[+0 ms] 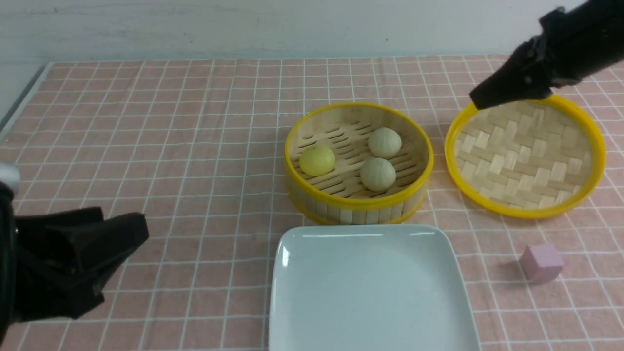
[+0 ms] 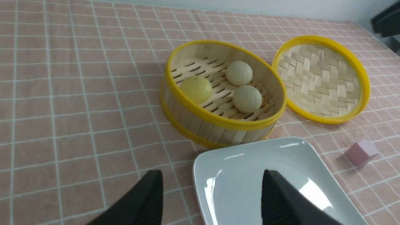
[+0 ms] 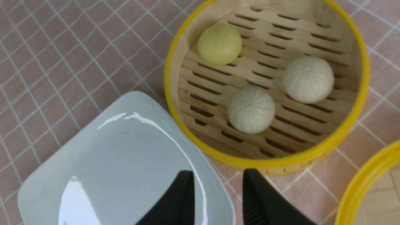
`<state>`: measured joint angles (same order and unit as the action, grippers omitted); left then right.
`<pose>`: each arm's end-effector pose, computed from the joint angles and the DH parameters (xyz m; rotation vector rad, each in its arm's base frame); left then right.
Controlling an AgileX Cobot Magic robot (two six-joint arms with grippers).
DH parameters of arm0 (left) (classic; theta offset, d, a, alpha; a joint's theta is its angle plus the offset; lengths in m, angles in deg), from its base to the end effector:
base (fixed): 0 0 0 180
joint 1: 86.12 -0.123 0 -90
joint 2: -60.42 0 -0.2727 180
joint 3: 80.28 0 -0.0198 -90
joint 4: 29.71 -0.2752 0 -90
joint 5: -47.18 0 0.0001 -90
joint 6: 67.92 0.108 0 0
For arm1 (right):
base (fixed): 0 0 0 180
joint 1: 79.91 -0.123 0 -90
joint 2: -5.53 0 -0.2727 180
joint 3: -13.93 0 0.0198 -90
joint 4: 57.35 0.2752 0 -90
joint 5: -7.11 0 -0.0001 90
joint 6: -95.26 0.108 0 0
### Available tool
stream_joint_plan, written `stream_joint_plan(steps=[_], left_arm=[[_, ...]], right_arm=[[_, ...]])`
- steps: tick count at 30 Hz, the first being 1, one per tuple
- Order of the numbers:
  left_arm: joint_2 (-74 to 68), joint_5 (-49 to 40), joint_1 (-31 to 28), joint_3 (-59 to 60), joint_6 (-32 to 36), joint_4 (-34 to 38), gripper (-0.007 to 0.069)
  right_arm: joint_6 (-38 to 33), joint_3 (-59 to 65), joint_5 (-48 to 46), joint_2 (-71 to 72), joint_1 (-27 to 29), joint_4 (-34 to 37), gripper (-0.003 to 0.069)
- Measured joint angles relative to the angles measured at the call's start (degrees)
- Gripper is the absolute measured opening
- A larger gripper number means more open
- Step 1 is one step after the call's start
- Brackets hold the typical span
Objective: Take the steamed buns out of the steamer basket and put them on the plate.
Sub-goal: Use the right arm to grab the steamed stuffed bun that is closest to it
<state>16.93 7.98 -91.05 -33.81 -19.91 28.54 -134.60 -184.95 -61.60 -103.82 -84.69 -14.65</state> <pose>0.1654 -0.0441 0.2948 0.2281 1.9334 -0.5403 0.3971 0.1017 0.3235 -0.9575 2.2525 0.7079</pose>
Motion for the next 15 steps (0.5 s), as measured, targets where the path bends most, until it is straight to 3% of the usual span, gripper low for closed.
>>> stream_joint_plan(steps=[4, 8, 15], left_arm=[[-2.5, -0.8, 0.0, -0.2, 5.1, 4.8, 0.0438], [-3.7, -1.3, 0.0, -0.2, 8.4, 6.6, 0.0438], [-3.9, -2.9, 0.0, -0.2, 11.0, 6.7, 0.0438]], right_arm=[[0.8, -8.3, -1.3, -7.9, -5.0, -4.1, 0.0239], [6.4, -17.1, -1.5, -17.3, -10.0, -11.3, 0.0239], [11.0, -22.6, -1.5, -25.7, -11.7, -16.7, 0.0243]])
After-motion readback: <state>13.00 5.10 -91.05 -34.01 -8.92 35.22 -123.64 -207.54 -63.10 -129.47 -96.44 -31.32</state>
